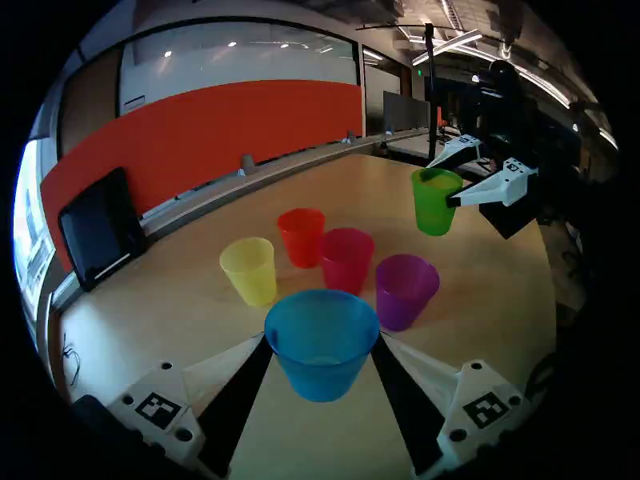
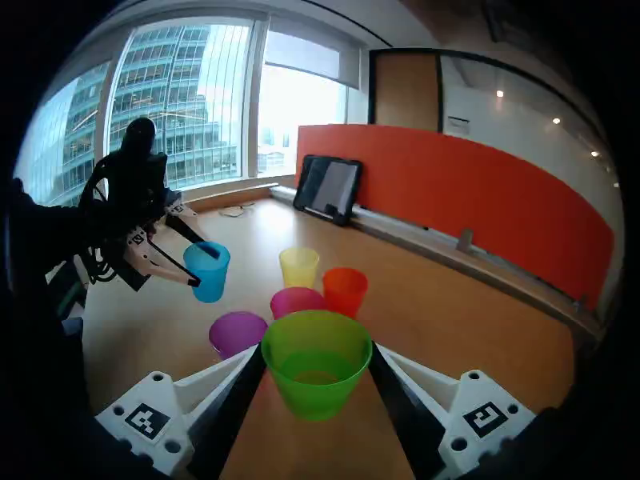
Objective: Pour water
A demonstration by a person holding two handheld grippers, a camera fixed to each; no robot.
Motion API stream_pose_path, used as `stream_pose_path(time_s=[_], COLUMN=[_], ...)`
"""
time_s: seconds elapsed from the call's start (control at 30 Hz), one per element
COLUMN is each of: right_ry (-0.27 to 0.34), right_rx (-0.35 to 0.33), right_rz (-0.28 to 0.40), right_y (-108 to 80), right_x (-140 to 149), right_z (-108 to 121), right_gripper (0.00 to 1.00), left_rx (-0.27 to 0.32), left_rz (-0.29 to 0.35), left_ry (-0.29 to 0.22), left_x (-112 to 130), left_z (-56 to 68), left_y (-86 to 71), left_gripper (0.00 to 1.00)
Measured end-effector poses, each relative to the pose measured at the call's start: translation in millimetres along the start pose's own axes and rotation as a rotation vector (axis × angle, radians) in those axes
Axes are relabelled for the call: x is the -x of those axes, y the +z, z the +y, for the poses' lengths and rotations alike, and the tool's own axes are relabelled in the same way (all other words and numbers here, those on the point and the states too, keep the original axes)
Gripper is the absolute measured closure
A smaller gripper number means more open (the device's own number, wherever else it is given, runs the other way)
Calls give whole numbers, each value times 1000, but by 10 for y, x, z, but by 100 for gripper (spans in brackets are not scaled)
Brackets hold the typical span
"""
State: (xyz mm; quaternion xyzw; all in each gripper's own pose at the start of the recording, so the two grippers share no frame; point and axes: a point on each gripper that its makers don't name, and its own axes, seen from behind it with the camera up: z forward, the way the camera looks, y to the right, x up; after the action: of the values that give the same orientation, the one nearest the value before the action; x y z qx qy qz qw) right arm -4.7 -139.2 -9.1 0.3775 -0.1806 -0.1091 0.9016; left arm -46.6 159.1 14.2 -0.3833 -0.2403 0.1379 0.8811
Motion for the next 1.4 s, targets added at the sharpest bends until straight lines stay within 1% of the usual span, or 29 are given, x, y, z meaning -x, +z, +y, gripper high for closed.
stream_pose_path(time_s=[0.33, 0.63, 0.8, 1.0, 1.2, 1.4], right_ry=[12, 26, 30, 31, 36, 41], right_rx=[-26, -36, -40, -39, -38, -31], right_rz=[-74, -116, -128, -146, -155, -159], right_y=[113, 177, 207, 219, 207, 212], right_x=[271, 445, 505, 591, 647, 701], right_z=[-52, -81, -94, -98, -110, -109], right_gripper=[8, 8, 8, 8, 8, 8], left_rx=[22, 34, 40, 50, 49, 43], left_rz=[-26, -41, -50, -42, -45, -58], left_ry=[-9, -10, -9, -10, -13, -11], left_x=[152, 243, 286, 311, 341, 420], left_z=[45, 46, 56, 93, 84, 61], left_y=[149, 229, 252, 264, 248, 246], left_gripper=[14, 14, 14, 14, 14, 14])
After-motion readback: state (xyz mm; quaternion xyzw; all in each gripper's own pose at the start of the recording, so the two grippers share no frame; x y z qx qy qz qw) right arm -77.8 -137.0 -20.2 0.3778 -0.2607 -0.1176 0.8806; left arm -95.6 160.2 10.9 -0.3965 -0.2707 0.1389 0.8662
